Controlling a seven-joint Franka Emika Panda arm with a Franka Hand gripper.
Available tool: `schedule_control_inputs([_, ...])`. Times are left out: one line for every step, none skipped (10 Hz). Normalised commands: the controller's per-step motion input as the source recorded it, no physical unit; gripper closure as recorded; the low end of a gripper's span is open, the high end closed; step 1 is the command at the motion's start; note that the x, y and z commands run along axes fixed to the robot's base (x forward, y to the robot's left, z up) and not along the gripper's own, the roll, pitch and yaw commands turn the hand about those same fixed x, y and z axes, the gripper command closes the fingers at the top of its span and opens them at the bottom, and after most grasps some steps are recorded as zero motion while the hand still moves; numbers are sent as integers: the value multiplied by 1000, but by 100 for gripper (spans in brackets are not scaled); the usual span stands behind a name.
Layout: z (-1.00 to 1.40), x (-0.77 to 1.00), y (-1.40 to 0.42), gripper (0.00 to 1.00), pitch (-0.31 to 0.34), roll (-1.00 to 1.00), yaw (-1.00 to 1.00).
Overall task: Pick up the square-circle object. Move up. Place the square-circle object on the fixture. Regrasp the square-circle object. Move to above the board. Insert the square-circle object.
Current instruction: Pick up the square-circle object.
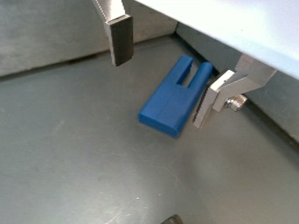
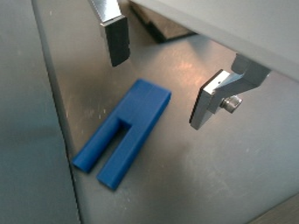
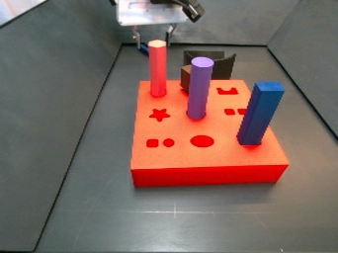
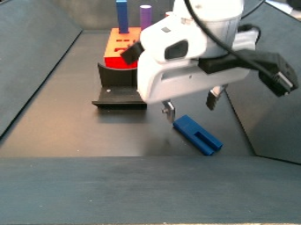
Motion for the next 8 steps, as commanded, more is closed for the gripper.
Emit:
schedule_control_inputs([-854,0,151,0,-53,-147,143])
schedule_control_inputs([-763,-31,140,0,-66,-187,151])
schedule_control_inputs([-637,-66,89,0,-99,-233,106])
schedule_control_inputs([-557,-71,37,0,-146,-243,40])
schedule_control_inputs([-389,-134,-117,0,-353,13,129])
schedule_control_inputs([-71,-183,-114,0,-500,63,137])
schedule_control_inputs([-3,-249,-29,0,-500,169,189])
schedule_control_inputs([-31,-80,0,0,-97,114,0])
